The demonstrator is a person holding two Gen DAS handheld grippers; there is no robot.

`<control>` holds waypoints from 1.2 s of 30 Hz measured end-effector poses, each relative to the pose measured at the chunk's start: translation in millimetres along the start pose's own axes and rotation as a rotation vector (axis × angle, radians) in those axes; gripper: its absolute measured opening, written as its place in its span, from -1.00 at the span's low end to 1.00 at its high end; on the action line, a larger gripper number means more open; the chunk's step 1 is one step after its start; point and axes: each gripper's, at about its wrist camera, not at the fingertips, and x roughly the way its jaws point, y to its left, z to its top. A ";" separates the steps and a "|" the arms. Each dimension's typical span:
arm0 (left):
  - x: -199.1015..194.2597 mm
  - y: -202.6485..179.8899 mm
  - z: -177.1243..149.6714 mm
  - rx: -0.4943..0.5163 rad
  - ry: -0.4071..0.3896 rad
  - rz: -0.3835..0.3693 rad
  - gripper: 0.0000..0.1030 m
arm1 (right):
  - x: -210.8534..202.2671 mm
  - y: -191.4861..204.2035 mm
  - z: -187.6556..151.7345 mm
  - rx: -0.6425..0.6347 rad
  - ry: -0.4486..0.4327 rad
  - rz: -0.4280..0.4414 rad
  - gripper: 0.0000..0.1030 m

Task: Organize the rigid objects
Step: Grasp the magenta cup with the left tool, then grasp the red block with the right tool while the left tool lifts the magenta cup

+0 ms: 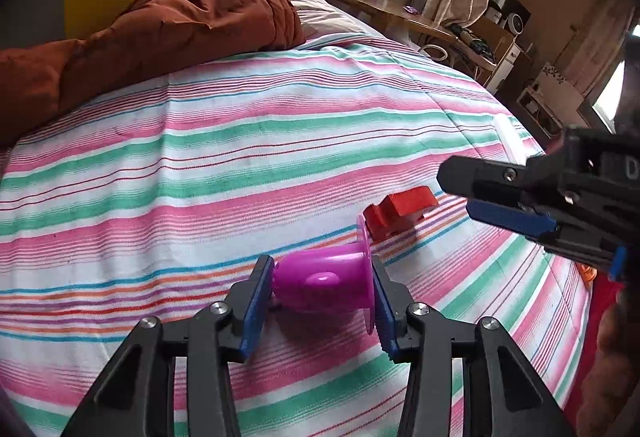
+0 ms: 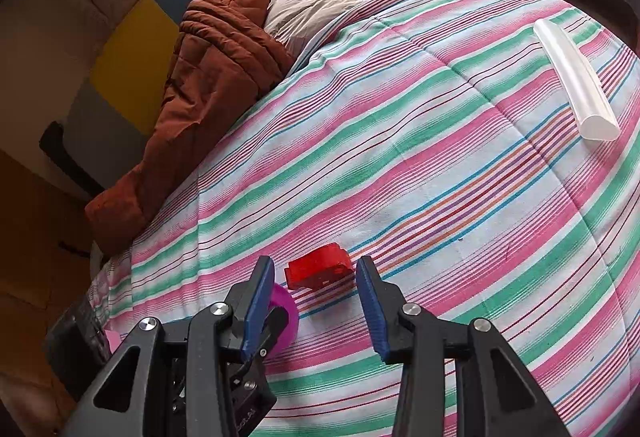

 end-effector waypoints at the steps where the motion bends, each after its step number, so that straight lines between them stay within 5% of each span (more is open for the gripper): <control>1: -4.0 0.1 -4.7 0.002 -0.002 0.004 -0.10 | 0.5 -0.1 0.0 -0.001 0.000 0.000 -0.17; 12: -60.6 15.5 -71.2 -0.088 -0.011 0.059 -0.10 | 5.9 -6.8 1.7 0.032 0.006 0.031 -0.07; 23: -117.4 24.2 -119.2 -0.110 -0.060 0.085 -0.12 | 33.4 32.9 -8.2 -0.264 0.007 -0.144 0.04; 36: -168.9 26.3 -142.9 -0.140 -0.127 0.111 -0.12 | 63.4 43.7 -17.1 -0.412 0.045 -0.240 -0.04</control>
